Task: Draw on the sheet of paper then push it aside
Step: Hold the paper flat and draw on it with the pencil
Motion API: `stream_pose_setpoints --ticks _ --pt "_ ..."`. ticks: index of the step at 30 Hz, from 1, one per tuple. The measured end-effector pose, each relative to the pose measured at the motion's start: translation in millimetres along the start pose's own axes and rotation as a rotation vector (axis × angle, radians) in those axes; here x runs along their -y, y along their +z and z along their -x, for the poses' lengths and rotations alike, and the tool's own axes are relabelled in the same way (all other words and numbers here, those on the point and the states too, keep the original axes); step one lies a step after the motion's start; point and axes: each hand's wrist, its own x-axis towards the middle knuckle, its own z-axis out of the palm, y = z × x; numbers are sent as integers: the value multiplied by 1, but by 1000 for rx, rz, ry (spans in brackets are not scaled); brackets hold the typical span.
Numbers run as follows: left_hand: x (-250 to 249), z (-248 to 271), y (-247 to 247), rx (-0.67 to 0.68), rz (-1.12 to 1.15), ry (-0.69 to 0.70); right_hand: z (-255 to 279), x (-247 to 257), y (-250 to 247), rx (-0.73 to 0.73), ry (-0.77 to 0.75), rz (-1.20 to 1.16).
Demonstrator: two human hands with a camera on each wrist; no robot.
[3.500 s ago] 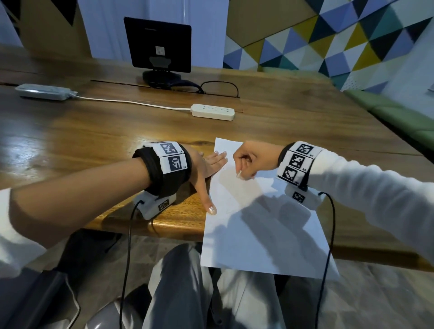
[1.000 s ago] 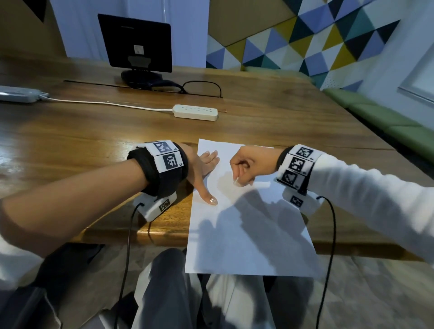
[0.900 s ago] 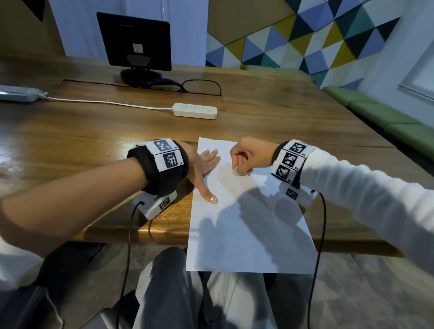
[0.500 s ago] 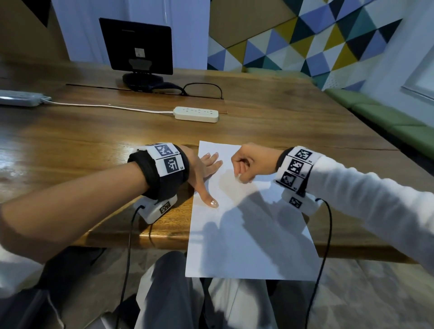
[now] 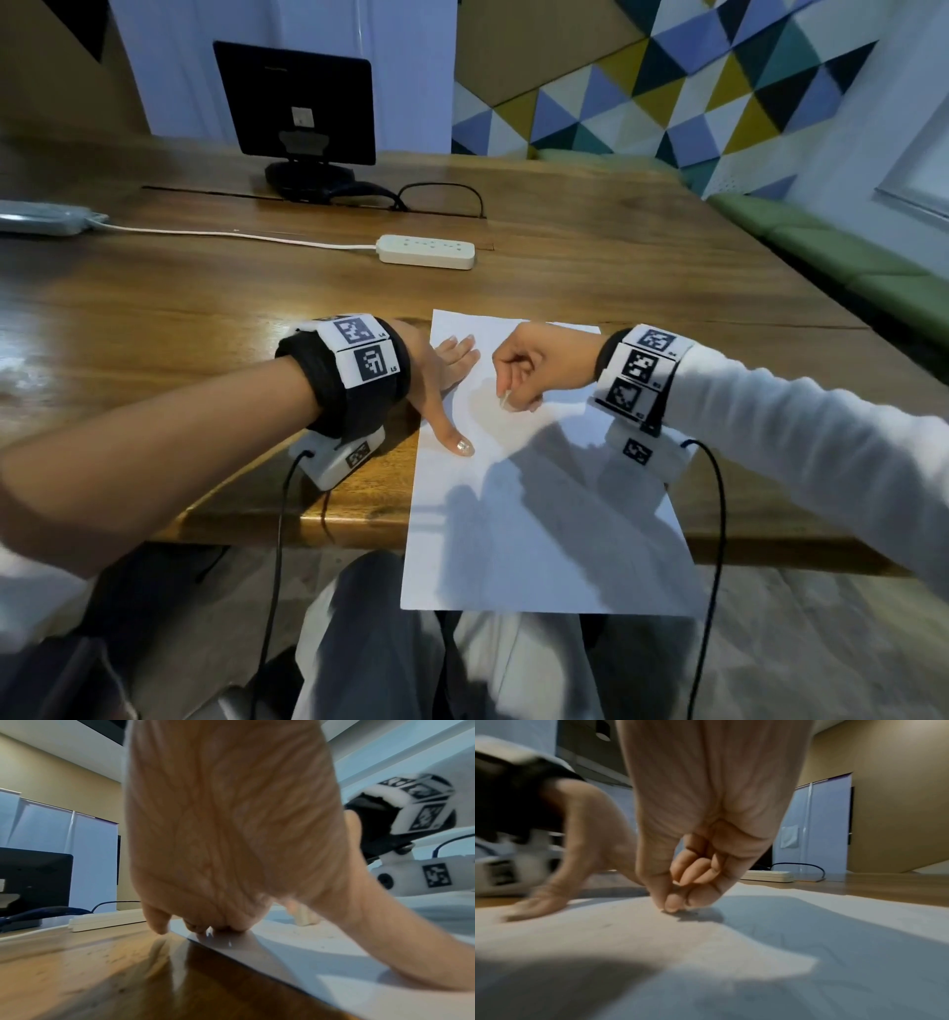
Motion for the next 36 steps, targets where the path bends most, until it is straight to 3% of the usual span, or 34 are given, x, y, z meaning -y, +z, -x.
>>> stream_pose_setpoints --ticks 3,8,12,16,20,24,27,30,33,36 --pt "-1 -1 1 -2 -2 -3 -11 2 2 -112 -5 4" --pt "0 -1 1 3 3 -3 -4 7 5 44 -17 -13" --pt "0 1 0 9 12 5 -12 7 2 -123 6 99" --pt "0 0 0 8 10 5 -5 14 9 6 -38 142" --pt "-1 1 1 1 6 12 -10 12 4 -111 -28 113" --pt "1 6 1 3 49 11 10 6 8 -13 -49 60" --pt "-7 8 3 -5 63 10 29 -25 -7 -330 21 -128" --pt "-36 8 3 -152 132 35 42 -47 -4 -617 162 -480" --pt "-81 9 6 -283 109 222 43 -54 -3 -667 220 -622" --pt "-109 12 19 -285 76 442 42 -53 -7 -640 240 -521"
